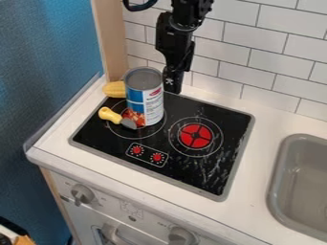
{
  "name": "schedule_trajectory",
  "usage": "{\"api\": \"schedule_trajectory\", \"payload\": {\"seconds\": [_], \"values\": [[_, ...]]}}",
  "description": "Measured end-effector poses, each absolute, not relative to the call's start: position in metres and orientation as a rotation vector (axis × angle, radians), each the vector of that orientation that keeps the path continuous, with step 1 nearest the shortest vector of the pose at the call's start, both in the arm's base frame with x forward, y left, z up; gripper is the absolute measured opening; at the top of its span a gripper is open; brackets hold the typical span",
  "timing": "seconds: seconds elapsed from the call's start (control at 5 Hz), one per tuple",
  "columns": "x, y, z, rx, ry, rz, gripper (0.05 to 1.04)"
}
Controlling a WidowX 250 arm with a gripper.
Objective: Moved the can container to the top of the left side burner and beside the knife
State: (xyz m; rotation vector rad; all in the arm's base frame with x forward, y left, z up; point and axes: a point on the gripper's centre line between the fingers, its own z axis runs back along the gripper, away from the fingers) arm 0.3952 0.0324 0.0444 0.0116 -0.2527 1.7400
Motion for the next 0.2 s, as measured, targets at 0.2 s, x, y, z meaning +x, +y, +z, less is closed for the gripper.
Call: {"api": "schedule_trajectory", "payload": {"seconds": [0.2], "values": [[0.3952,0.0346,0.0674,0.002,-0.281,1.763,1.000]]}}
